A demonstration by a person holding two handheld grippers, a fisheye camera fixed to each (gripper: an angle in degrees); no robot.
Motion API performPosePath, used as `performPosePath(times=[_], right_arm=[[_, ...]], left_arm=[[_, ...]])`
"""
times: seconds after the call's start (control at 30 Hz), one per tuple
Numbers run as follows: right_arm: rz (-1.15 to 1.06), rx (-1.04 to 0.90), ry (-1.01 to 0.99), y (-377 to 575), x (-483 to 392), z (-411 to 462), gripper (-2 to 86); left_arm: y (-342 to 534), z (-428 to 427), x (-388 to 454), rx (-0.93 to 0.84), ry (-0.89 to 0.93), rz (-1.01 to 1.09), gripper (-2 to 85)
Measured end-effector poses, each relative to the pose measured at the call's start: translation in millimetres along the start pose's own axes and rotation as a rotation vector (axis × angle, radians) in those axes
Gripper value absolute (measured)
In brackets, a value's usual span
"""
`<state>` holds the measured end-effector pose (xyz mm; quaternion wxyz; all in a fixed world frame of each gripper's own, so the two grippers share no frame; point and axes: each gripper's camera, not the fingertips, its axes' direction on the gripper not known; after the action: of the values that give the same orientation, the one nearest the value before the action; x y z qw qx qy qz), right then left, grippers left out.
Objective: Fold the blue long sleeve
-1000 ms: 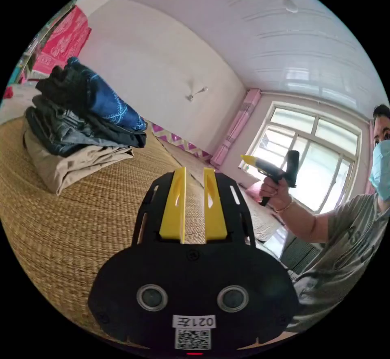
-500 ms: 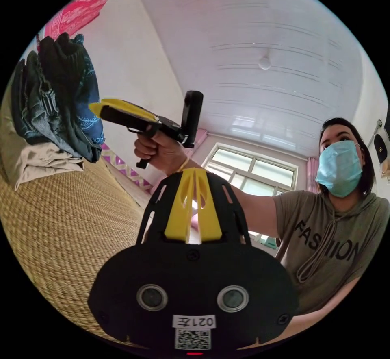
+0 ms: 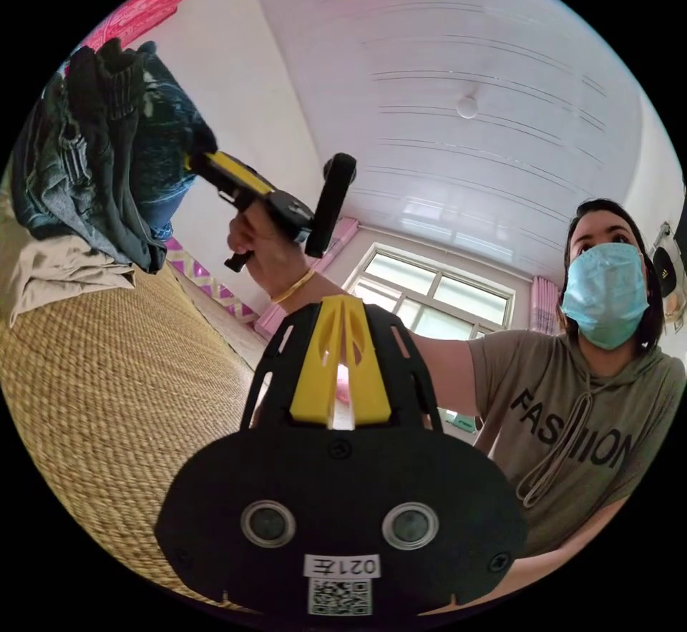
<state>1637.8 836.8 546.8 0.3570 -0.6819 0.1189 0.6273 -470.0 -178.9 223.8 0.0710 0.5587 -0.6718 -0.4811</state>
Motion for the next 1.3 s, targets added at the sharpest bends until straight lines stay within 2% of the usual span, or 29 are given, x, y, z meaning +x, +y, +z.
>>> performPosePath(times=[0.13, 0.27, 0.37, 0.43, 0.53, 0.6, 0.67, 0.7, 0.77, 0.8, 0.9, 1.0, 1.07, 1.13, 1.2, 1.3], right_arm=[[0.114, -0.006, -0.063, 39, 80, -14, 1.6], [-0.009, -0.061, -0.072, 141, 139, -55, 1.1], [-0.095, -0.060, -0.181, 249, 138, -108, 1.0], [-0.158, -0.088, -0.244, 315, 105, -137, 1.2], [-0.227, -0.166, -0.355, 426, 10, -164, 2.0], [-0.333, -0.288, -0.409, 526, -102, -158, 3.2], [-0.317, -0.388, -0.393, 597, -169, -147, 4.5], [-0.257, -0.438, -0.316, 631, -193, -145, 5.4], [-0.120, -0.468, -0.238, 658, -196, -152, 6.5], [0.023, -0.432, -0.270, 666, -185, -163, 7.8], [0.180, -0.297, -0.311, 674, -199, -182, 12.0], [0.169, -0.235, -0.407, 675, -235, -167, 14.8], [0.197, -0.182, -0.383, 683, -241, -156, 13.7], [0.162, -0.197, -0.362, 691, -269, -122, 13.5], [0.040, -0.261, -0.350, 701, -343, -53, 13.0], [0.070, -0.245, -0.323, 720, -392, 14, 12.0]], left_arm=[[-1, 12, -13, -0.015, -0.016, -0.025, -1.0], [-3, 28, -30, -0.037, -0.025, -0.054, -1.0], [-4, 39, -40, -0.047, -0.038, -0.059, -1.0], [-5, 46, -48, -0.057, -0.047, -0.067, -1.0], [-6, 58, -63, -0.078, -0.067, -0.094, -1.0], [-7, 69, -73, -0.100, -0.090, -0.107, -0.9], [-8, 79, -82, -0.130, -0.113, -0.112, -0.9], [-9, 88, -88, -0.159, -0.131, -0.117, -0.9], [-10, 103, -98, -0.209, -0.151, -0.118, -0.9], [-11, 114, -105, -0.246, -0.168, -0.124, -0.9], [-14, 132, -120, -0.294, -0.188, -0.135, -0.8], [-16, 137, -138, -0.285, -0.205, -0.168, -0.4], [-18, 144, -147, -0.304, -0.227, -0.185, 0.1], [-20, 160, -153, -0.365, -0.290, -0.198, 1.5], [-15, 180, -162, -0.449, -0.350, -0.258, 3.4], [-12, 189, -167, -0.474, -0.369, -0.273, 3.6]])
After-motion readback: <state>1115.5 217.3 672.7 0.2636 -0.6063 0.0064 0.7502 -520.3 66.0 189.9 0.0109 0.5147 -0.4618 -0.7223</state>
